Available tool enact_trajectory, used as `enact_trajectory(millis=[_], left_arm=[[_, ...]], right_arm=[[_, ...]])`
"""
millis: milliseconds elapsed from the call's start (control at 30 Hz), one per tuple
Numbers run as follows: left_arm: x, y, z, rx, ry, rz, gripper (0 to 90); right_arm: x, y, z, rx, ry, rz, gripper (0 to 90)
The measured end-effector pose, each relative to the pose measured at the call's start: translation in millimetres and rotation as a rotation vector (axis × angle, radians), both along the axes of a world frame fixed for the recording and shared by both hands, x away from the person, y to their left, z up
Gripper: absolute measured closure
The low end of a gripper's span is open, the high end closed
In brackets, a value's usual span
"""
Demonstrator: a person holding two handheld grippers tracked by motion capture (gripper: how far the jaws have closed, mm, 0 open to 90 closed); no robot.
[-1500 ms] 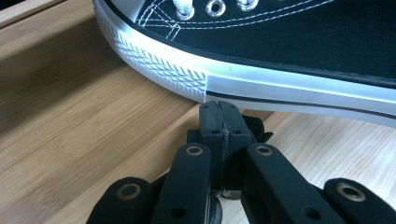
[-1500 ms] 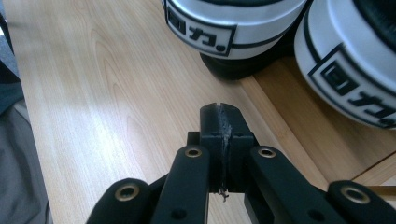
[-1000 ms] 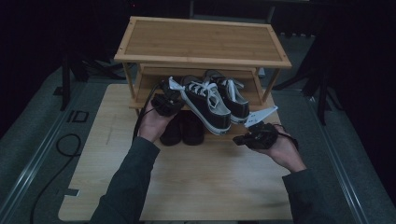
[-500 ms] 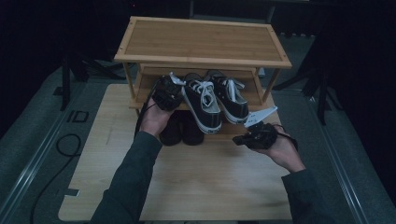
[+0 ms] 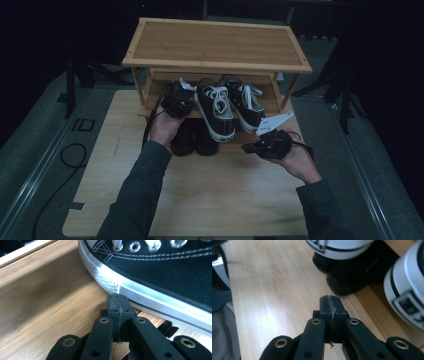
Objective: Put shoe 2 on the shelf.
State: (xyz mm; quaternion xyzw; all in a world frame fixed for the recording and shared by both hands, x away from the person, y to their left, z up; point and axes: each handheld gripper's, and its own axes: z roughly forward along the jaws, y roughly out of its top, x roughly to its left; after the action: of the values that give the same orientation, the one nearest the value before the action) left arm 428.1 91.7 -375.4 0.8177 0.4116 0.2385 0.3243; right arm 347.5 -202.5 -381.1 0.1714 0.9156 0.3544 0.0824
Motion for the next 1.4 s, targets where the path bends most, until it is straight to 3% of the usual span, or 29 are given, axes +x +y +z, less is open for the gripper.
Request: enact_trajectory(millis=[133,400,867,1000,1100,1400], left_arm=[[0.0,3.7,0.9,0.020,-0.008,-0.001,90.0],[-2.0,11.6,0.2,0.005,0.002,0.002,90.0],[-9.8,34.6,1.0,0.061,-0.011,0.041,88.1],[-10.4,37.4,-0.1,0.035,-0.008,0.051,90.0],[-11.0,37.2,-0.3,0.039,-0.010,0.052,90.0],[-11.2,40.5,-3.1,-0.020,-0.014,0.059,90.0]], right_arm=[[-1.3,7.5,5.1,0.023,-0.014,0.021,89.9],[-2.2,16.5,14.6,0.075,-0.034,0.046,89.9],[-1.1,29.3,21.4,0.100,-0.048,0.059,89.9],[0.3,31.1,21.6,0.103,-0.046,0.060,90.0],[-0.1,31.7,21.1,0.099,-0.047,0.059,90.0],[1.9,43.6,19.5,0.106,-0.049,0.084,90.0]])
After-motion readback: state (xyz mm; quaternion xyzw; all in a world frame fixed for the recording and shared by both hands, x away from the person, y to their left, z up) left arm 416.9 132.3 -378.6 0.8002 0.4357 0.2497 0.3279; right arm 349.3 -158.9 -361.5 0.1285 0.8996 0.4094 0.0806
